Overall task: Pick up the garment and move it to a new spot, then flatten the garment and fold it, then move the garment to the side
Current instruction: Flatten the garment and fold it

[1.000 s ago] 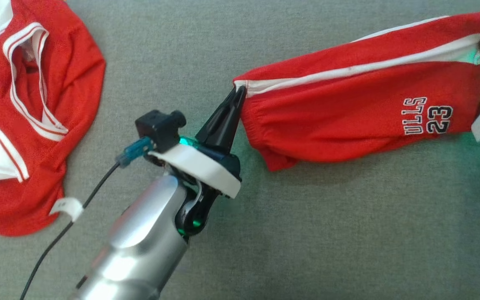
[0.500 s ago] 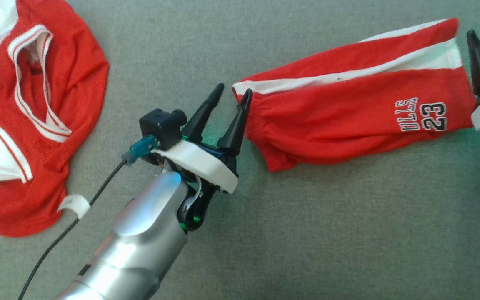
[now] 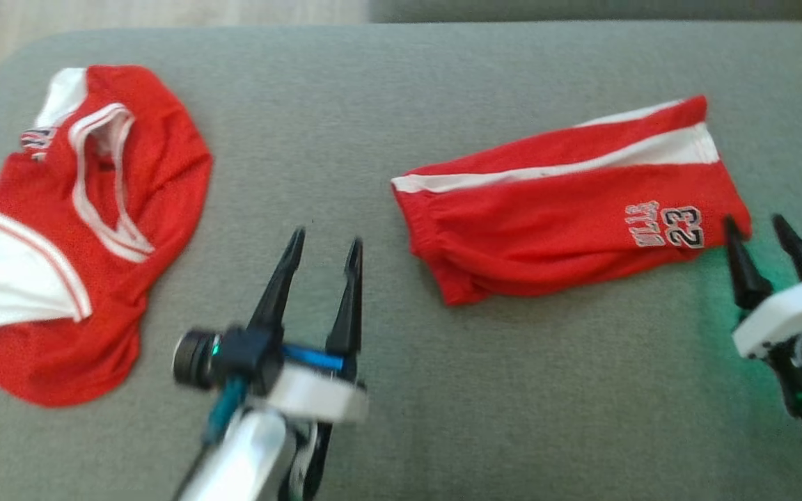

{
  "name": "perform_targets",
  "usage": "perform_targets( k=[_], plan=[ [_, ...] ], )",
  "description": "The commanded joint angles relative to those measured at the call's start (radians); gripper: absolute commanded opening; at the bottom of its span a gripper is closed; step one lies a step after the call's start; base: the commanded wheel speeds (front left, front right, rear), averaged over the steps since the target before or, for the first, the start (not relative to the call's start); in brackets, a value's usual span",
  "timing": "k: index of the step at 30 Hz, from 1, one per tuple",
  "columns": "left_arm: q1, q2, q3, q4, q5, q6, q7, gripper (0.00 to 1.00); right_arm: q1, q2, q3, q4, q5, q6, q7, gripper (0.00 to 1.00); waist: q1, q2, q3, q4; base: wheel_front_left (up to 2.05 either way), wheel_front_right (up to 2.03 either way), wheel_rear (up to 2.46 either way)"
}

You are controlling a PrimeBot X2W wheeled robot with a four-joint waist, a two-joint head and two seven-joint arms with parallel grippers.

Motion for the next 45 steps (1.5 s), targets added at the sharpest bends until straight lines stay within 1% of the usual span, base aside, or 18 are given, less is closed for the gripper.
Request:
perform_targets(
  k=[1, 5, 8, 13, 16, 21, 25, 26, 28, 30, 32, 39, 40, 45],
  plan=[
    [0.01, 0.015, 0.05, -0.057, 0.032, 0.017, -0.009, 1.0, -0.005, -0.01, -0.013, -0.028, 0.006, -0.001, 0.007, 1.0, 0.0004, -0.0001, -0.014, 0.029, 0.0, 0.0, 0.0],
    [0.125, 0.003, 0.092, -0.158, 0.127, 0.056, -0.009, 1.0, -0.01, -0.003, -0.089, 0.0, 0.0, -0.001, 0.028, 1.0, 0.0004, -0.0001, -0.018, 0.083, 0.0, 0.0, 0.0],
    [0.189, -0.01, 0.115, -0.207, 0.17, 0.067, -0.009, 1.0, -0.04, -0.018, -0.145, 0.05, -0.029, -0.001, 0.058, 1.0, 0.0004, -0.0001, -0.011, 0.131, 0.0, 0.0, 0.0],
    [0.246, -0.031, 0.137, -0.245, 0.206, 0.057, -0.009, 1.0, -0.111, -0.043, -0.233, 0.166, -0.102, -0.001, 0.111, 1.0, 0.0004, -0.0001, 0.007, 0.198, 0.0, 0.0, 0.0],
    [0.26, -0.043, 0.145, -0.251, 0.218, 0.043, -0.009, 1.0, -0.149, -0.043, -0.274, 0.234, -0.135, -0.001, 0.138, 1.0, 0.0004, -0.0001, 0.015, 0.221, 0.0, 0.0, 0.0],
    [0.265, -0.056, 0.158, -0.253, 0.235, 0.024, -0.009, 1.0, -0.192, -0.039, -0.33, 0.345, -0.183, -0.001, 0.157, 1.0, 0.0004, -0.0001, 0.027, 0.235, 0.0, 0.0, 0.0],
    [0.261, -0.063, 0.168, -0.252, 0.246, 0.014, -0.009, 1.0, -0.22, -0.026, -0.345, 0.419, -0.196, -0.001, 0.18, 1.0, 0.0004, -0.0001, 0.033, 0.229, 0.0, 0.0, 0.0],
    [0.259, -0.065, 0.172, -0.251, 0.252, 0.009, -0.009, 1.0, -0.233, -0.009, -0.338, 0.441, -0.183, -0.001, 0.201, 0.49, 0.0004, -0.0001, 0.033, 0.22, 0.0, 0.0, 0.0],
    [0.257, -0.067, 0.175, -0.25, 0.257, 0.004, -0.009, 1.0, -0.242, 0.008, -0.321, 0.445, -0.15, -0.001, 0.225, 0.0, 0.0004, -0.0001, 0.033, 0.209, 0.0, 0.0, 0.0],
    [0.255, -0.068, 0.179, -0.248, 0.26, -0.001, -0.009, 1.0, -0.245, 0.012, -0.296, 0.433, -0.12, -0.001, 0.235, 0.0, 0.0004, -0.0001, 0.032, 0.195, 0.0, 0.0, 0.0],
    [0.253, -0.069, 0.182, -0.245, 0.263, -0.007, -0.009, 1.0, -0.243, 0.006, -0.274, 0.414, -0.097, -0.001, 0.222, 0.0, 0.0004, -0.0001, 0.029, 0.177, 0.0, 0.0, 0.0],
    [0.25, -0.072, 0.188, -0.233, 0.272, -0.025, -0.009, 1.0, -0.229, -0.051, -0.208, 0.366, -0.078, -0.001, 0.158, 0.0, 0.0004, -0.0001, 0.005, 0.093, 0.0, 0.0, 0.0],
    [0.25, -0.072, 0.188, -0.233, 0.272, -0.025, -0.009, 1.0, -0.229, -0.051, -0.208, 0.366, -0.078, -0.001, 0.158, 0.0, 0.0004, -0.0001, 0.005, 0.093, 0.0, 0.0, 0.0],
    [0.25, -0.073, 0.19, -0.228, 0.276, -0.034, -0.009, 1.0, -0.214, -0.125, -0.184, 0.341, -0.101, -0.001, 0.127, 0.0, 0.0004, -0.0001, -0.006, 0.036, 0.0, 0.0, 0.0]
  ],
)
